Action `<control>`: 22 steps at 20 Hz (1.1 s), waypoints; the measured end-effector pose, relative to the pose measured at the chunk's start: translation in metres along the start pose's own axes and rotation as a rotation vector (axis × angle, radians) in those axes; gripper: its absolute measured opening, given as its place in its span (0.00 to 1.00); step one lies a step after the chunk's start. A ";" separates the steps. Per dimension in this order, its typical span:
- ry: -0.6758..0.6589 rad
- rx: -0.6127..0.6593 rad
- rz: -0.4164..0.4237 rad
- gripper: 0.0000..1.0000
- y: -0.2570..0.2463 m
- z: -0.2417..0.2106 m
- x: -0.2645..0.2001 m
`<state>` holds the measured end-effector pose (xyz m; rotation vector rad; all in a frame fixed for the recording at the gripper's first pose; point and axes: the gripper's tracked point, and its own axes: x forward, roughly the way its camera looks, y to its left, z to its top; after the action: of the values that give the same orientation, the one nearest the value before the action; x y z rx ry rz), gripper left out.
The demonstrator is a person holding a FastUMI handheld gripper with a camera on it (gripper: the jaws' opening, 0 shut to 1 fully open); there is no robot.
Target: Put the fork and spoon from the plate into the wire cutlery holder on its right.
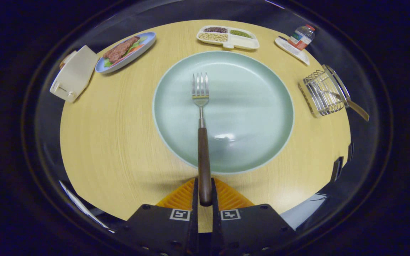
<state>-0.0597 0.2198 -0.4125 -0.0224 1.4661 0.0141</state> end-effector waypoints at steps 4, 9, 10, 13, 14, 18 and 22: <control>-0.050 -0.001 0.024 0.08 -0.004 0.002 -0.008; -0.141 -0.011 0.055 0.01 -0.009 0.012 -0.025; -0.158 -0.016 0.070 0.01 -0.008 0.013 -0.030; -0.195 -0.038 0.067 0.01 -0.013 0.019 -0.039; -0.207 -0.045 0.064 0.01 -0.015 0.020 -0.041; -0.271 -0.102 0.066 0.01 -0.025 0.025 -0.051; -0.319 -0.151 0.089 0.01 -0.044 0.032 -0.074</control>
<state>-0.0342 0.1770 -0.3352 -0.0740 1.1436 0.1928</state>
